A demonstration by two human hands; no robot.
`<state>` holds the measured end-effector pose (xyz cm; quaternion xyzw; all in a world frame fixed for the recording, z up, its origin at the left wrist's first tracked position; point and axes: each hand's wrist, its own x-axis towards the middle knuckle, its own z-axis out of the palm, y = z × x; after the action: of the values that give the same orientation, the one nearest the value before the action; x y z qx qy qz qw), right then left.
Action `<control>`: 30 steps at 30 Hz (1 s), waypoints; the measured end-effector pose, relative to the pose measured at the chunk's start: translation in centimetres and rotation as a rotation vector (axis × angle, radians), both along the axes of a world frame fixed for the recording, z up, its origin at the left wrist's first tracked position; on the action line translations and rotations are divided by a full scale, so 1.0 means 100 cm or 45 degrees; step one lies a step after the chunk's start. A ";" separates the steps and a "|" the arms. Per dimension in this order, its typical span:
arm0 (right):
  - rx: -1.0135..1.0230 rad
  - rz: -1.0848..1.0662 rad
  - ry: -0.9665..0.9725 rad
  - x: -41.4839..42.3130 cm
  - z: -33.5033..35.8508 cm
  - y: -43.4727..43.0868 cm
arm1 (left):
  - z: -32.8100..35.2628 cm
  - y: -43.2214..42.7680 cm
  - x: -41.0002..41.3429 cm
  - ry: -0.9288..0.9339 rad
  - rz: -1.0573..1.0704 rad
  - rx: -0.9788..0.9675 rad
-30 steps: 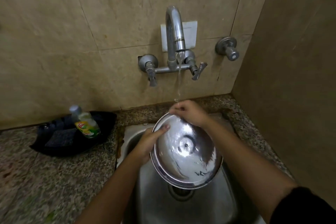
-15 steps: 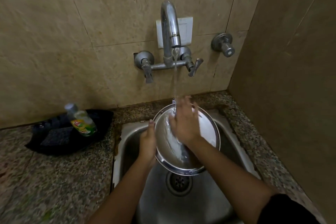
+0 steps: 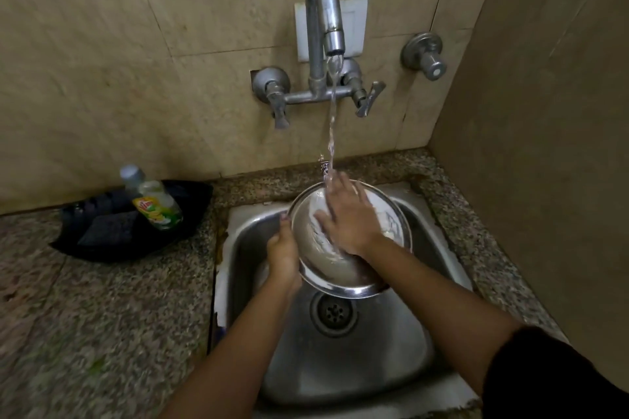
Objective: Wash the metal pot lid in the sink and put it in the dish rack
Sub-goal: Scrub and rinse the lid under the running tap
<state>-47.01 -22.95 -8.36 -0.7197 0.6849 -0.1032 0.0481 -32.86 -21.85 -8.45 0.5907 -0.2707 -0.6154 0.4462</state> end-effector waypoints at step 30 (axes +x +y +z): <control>-0.004 0.355 0.128 -0.072 -0.016 0.089 | 0.001 -0.004 0.022 -0.127 -0.043 -0.111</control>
<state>-54.17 -14.08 -9.92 -0.8121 0.5798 -0.0603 0.0267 -30.65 -22.23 -8.40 0.5959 -0.3292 -0.5804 0.4469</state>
